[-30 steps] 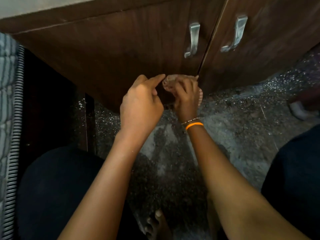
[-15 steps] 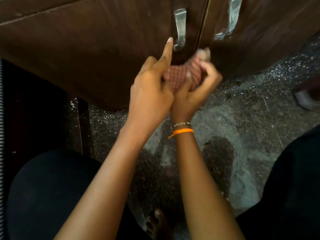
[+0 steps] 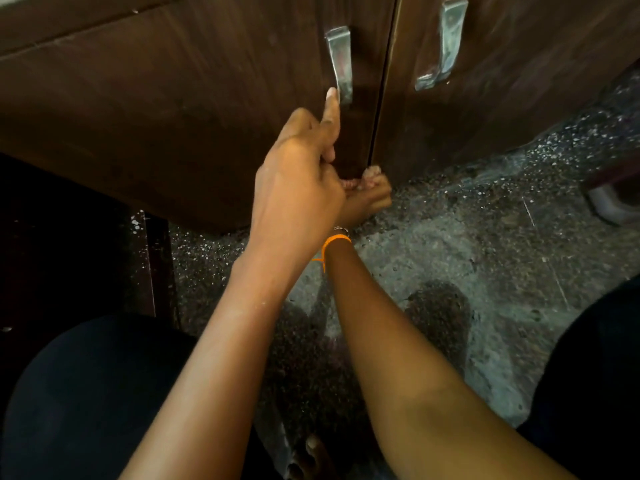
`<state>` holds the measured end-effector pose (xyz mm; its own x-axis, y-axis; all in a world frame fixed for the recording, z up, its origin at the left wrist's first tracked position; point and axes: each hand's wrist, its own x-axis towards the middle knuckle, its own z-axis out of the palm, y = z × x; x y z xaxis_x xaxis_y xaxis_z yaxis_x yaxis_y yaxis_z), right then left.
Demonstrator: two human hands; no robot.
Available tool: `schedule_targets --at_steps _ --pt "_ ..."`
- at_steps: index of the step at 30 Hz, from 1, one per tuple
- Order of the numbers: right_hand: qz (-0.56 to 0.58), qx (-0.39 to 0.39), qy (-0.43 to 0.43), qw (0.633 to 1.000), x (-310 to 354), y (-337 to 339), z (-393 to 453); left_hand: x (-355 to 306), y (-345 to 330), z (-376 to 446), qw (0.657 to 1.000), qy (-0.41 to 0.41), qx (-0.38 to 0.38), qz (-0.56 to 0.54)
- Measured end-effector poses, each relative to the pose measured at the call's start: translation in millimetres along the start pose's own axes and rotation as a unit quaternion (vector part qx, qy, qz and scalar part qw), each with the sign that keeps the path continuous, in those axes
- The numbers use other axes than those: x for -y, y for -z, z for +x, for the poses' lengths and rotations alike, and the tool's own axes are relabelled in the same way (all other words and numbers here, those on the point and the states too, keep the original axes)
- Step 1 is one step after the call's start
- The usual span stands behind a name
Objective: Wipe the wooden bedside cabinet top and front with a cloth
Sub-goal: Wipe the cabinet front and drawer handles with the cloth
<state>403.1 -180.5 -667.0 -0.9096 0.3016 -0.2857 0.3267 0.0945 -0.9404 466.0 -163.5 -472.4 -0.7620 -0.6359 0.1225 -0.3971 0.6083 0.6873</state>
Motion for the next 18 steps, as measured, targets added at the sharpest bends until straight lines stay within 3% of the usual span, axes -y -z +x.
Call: schedule_targets --at_steps 2,3,6,9,12,15,18 --pt "-0.11 0.055 -0.091 0.988 -5 13 13 1 0 -1 1.0 -0.002 0.01 0.0" --pt "-0.121 0.087 -0.095 0.984 -13 21 26 0 1 -2 1.0 -0.006 0.014 0.0" --pt "-0.137 0.166 -0.026 0.976 0 58 34 0 3 -3 0.999 -0.011 0.033 -0.011" --pt "-0.068 0.15 0.194 0.967 43 104 7 5 7 -1 0.997 -0.012 0.06 -0.036" --pt "-0.006 0.136 0.395 0.909 101 127 -16 11 10 3 0.994 -0.002 0.087 -0.068" --pt "0.02 0.167 0.525 0.834 160 121 -27 12 14 4 0.993 0.014 0.091 -0.08" --pt "-0.039 0.169 0.6 0.781 176 105 -29 12 18 0 0.993 0.042 0.095 -0.06"
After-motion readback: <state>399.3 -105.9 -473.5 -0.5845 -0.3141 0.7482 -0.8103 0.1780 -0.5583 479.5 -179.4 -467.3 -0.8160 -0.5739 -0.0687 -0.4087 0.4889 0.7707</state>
